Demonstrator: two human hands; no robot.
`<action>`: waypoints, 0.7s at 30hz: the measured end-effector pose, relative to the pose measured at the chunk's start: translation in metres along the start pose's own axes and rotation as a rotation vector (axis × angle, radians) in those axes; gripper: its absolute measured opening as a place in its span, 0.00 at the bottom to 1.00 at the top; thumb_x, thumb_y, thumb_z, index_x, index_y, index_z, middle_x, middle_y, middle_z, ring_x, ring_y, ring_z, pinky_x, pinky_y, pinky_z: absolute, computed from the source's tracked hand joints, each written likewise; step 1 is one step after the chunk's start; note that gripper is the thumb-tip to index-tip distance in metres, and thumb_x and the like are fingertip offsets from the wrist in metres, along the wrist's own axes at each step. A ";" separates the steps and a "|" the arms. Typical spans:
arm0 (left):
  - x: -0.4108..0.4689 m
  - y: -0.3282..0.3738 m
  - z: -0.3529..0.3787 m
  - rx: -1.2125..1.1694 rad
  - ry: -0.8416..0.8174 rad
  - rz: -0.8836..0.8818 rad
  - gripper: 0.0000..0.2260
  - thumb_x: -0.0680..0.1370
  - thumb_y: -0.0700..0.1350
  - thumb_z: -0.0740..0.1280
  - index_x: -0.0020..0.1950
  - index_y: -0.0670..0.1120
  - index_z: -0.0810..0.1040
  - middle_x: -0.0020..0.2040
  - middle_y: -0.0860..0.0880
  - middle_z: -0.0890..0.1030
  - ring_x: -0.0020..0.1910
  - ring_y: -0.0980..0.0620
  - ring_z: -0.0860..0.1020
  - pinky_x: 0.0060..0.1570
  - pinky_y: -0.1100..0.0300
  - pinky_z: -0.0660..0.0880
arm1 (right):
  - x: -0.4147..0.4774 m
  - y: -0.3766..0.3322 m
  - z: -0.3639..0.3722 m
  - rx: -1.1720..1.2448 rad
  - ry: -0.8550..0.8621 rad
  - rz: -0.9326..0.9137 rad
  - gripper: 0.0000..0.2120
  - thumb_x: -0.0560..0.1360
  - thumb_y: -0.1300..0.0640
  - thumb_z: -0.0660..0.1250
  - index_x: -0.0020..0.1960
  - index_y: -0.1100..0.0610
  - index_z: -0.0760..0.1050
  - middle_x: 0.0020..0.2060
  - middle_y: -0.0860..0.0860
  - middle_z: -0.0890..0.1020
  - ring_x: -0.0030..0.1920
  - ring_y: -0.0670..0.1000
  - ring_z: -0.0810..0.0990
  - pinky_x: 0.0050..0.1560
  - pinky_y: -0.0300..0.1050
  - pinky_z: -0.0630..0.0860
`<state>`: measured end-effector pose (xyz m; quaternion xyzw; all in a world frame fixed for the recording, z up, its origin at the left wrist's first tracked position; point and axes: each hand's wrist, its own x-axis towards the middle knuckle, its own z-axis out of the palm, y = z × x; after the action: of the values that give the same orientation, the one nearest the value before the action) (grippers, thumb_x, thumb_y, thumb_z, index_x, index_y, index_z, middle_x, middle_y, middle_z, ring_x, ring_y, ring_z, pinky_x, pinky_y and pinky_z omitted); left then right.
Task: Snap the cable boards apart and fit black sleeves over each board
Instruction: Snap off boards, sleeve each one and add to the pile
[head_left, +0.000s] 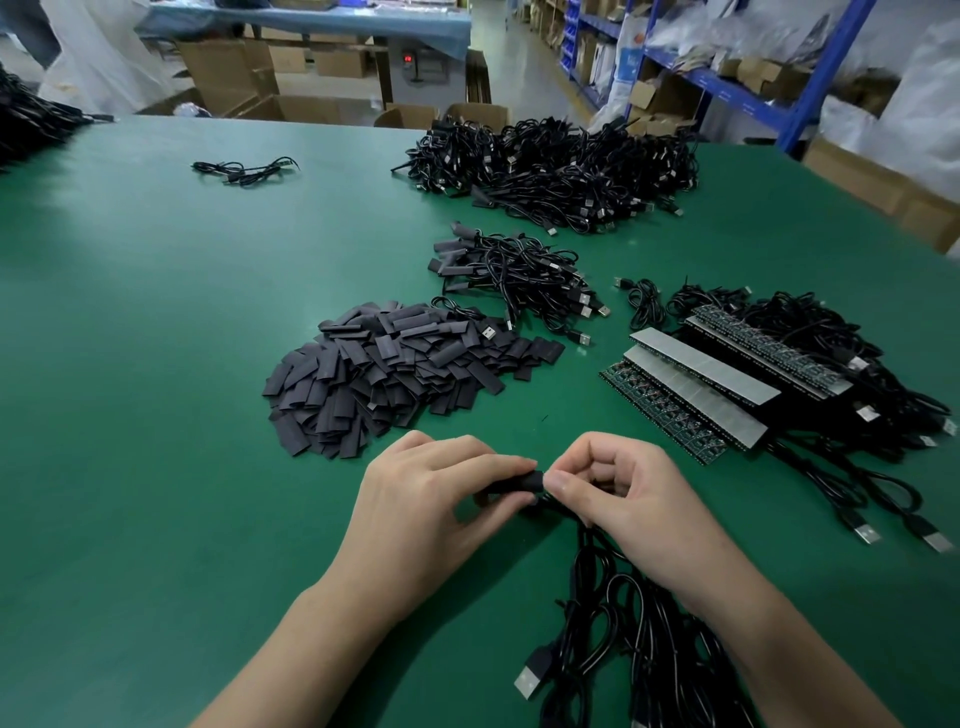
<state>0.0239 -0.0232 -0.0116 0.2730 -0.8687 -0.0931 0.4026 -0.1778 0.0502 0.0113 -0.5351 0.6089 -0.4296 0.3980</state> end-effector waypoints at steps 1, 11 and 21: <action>0.001 0.000 0.000 0.005 0.005 0.013 0.08 0.79 0.56 0.73 0.53 0.54 0.87 0.45 0.59 0.84 0.42 0.58 0.82 0.41 0.54 0.76 | 0.000 0.000 0.001 0.022 -0.005 0.003 0.04 0.73 0.47 0.71 0.42 0.46 0.82 0.30 0.44 0.81 0.32 0.41 0.75 0.39 0.36 0.70; 0.003 0.007 -0.006 -0.150 0.166 -0.210 0.14 0.74 0.51 0.78 0.57 0.48 0.87 0.48 0.56 0.85 0.45 0.59 0.83 0.49 0.61 0.79 | -0.001 -0.009 0.000 0.266 0.034 0.057 0.11 0.79 0.60 0.70 0.38 0.54 0.79 0.28 0.52 0.76 0.31 0.49 0.70 0.38 0.37 0.71; 0.002 0.017 0.005 -0.265 0.196 -0.258 0.15 0.77 0.45 0.73 0.64 0.48 0.84 0.49 0.57 0.85 0.43 0.57 0.82 0.44 0.67 0.75 | -0.002 -0.013 0.005 0.356 0.034 0.074 0.07 0.75 0.56 0.72 0.40 0.57 0.81 0.31 0.56 0.84 0.32 0.47 0.79 0.39 0.35 0.77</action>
<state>0.0117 -0.0102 -0.0070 0.3345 -0.7634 -0.2302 0.5024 -0.1685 0.0508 0.0219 -0.4258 0.5492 -0.5247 0.4917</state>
